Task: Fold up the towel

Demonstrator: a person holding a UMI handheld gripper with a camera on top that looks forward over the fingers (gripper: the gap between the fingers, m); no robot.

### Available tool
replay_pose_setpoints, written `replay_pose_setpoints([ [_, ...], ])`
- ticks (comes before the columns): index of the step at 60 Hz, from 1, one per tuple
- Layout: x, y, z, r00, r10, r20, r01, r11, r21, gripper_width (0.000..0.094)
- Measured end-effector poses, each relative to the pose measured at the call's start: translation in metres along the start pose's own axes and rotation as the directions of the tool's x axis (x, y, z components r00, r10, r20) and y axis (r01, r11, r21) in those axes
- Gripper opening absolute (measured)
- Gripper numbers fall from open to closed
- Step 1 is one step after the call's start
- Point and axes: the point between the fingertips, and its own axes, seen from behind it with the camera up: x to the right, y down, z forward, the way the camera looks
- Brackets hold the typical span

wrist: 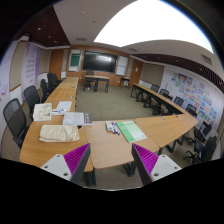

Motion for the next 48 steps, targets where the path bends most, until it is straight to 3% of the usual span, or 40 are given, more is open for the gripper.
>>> replay_pose_setpoints([
  [16,-0.044,0.084,0.027,0.999,-0.043,0.003,0.043,0.995,-0.090,0.0858],
  [33,-0.209,0.190,0.065,0.991,-0.040,0.126,0.065,0.977,-0.204,0.0855],
  [48,-0.407,0.142,0.150,0.956,-0.011,0.293,0.059,0.986,-0.155,0.0855],
])
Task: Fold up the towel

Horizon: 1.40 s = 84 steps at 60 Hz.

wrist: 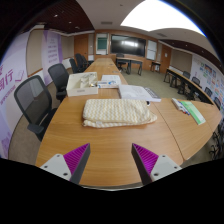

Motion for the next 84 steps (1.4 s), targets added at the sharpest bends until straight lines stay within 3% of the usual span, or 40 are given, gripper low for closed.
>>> replay_pose_setpoints([
  [11,-0.074,-0.067,0.099,0.996,-0.020,0.082,0.017,0.999,0.038,0.0851],
  [29,-0.106,-0.098,0.230,0.995,-0.086,0.054,0.088,0.996,-0.031,0.0815],
  [34,-0.106,-0.091,0.245,0.994,-0.104,0.044,0.107,0.993,-0.054,0.0684],
  [39,-0.107,-0.095,0.249,0.991,-0.128,0.050,0.130,0.991,-0.029,0.0464],
  [42,-0.105,-0.095,0.250,0.987,-0.151,0.054,0.152,0.988,-0.026,0.0267],
  [44,-0.095,-0.096,0.252,0.986,-0.167,0.020,0.168,0.985,-0.030,0.0083],
  [56,-0.104,-0.096,0.245,0.986,-0.160,0.056,0.163,0.985,-0.063,0.0029],
  [67,-0.176,-0.113,0.185,0.959,-0.049,0.280,0.067,0.996,-0.055,0.0027],
  [76,-0.205,-0.171,0.124,0.881,0.083,0.466,-0.082,0.996,-0.021,0.0034],
  [84,-0.158,-0.200,0.141,0.896,0.093,0.435,-0.113,0.993,0.019,0.0038],
])
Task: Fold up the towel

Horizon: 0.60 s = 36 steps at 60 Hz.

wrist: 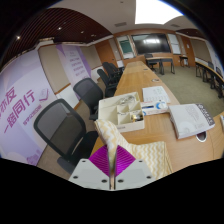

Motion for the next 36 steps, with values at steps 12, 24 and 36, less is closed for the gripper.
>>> replay_pose_setpoints([
  [12,0.129,0.039,0.032,0.982,-0.086,-0.166,0.067,0.991,-0.112,0.0193],
  [24,0.215,0.028,-0.001,0.937,-0.145,-0.319,0.115,0.987,-0.112,0.0860],
  [36,0.201,0.006,-0.066,0.926,-0.154,-0.344,0.142,0.988,-0.060,0.0861],
])
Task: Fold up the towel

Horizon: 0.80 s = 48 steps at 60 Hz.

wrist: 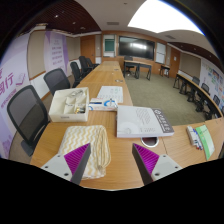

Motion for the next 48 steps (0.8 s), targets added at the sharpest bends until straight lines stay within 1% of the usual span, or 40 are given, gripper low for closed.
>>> replay_pose_setpoints([
  [14,-0.029,0.003,-0.120,0.999,0.008,-0.031,-0.006,0.998,0.058,0.0861],
  [24,-0.051,0.031,-0.212,0.997,0.007,-0.073,-0.001,0.996,0.086,0.0856],
  [30,-0.063,0.052,-0.258,0.996,-0.005,-0.092,0.012,0.997,0.079,0.0854],
  [36,-0.069,0.069,-0.291,0.995,-0.008,-0.096,0.016,0.996,0.083,0.0857],
  [48,-0.072,0.079,-0.336,0.993,-0.019,-0.114,0.031,0.993,0.110,0.0855],
])
